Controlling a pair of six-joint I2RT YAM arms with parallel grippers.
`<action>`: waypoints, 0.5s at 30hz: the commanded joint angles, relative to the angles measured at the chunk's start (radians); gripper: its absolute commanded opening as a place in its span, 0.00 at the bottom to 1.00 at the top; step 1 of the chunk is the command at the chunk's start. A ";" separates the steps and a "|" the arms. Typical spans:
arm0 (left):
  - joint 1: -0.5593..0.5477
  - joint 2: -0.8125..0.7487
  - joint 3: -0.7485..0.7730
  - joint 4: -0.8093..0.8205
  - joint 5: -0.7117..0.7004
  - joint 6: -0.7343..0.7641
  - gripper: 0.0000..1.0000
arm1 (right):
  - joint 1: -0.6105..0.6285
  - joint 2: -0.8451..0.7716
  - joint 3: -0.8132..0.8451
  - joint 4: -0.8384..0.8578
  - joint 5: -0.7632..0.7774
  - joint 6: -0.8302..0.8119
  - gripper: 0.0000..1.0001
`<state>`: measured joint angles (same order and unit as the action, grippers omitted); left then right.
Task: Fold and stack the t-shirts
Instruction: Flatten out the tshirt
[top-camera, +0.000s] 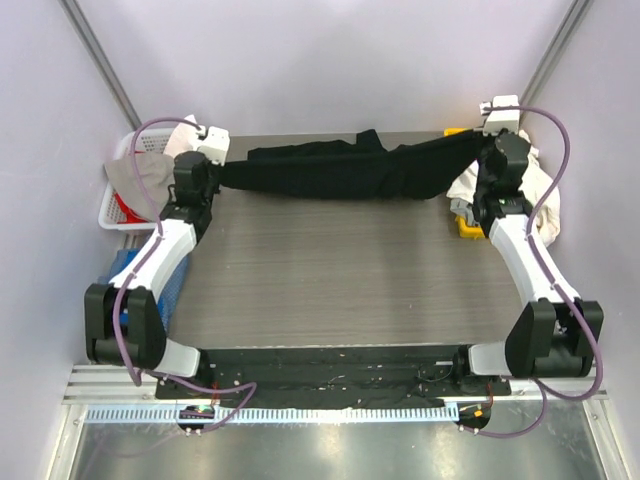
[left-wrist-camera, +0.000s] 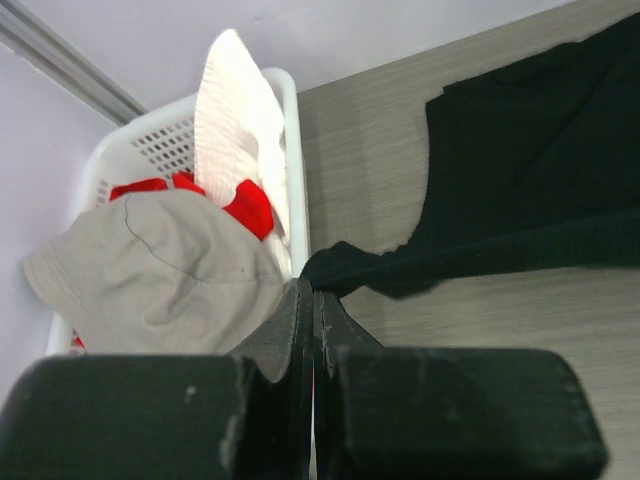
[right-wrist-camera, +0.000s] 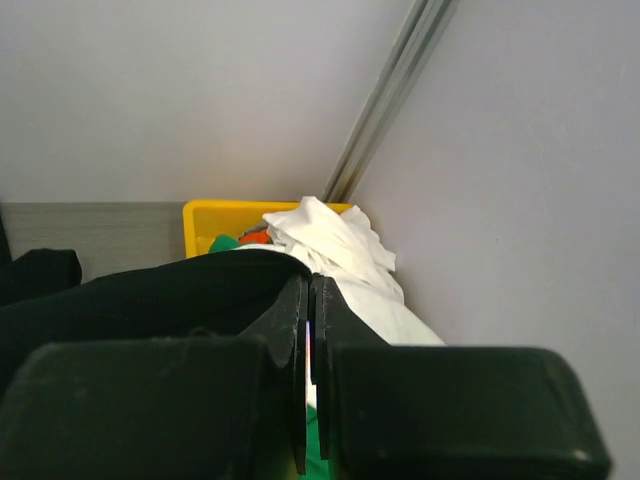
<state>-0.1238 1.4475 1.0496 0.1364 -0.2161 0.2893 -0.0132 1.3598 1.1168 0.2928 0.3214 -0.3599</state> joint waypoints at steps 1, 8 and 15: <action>0.016 -0.097 0.012 -0.175 0.039 -0.001 0.00 | -0.014 -0.148 -0.043 -0.061 0.013 0.015 0.01; 0.009 -0.163 0.004 -0.576 0.213 0.028 0.00 | -0.014 -0.310 -0.230 -0.388 -0.148 0.012 0.01; 0.007 -0.205 -0.010 -0.892 0.290 0.142 0.00 | -0.014 -0.412 -0.327 -0.596 -0.249 -0.043 0.01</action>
<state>-0.1215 1.2949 1.0454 -0.5133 0.0128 0.3496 -0.0219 1.0050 0.8093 -0.1699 0.1436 -0.3672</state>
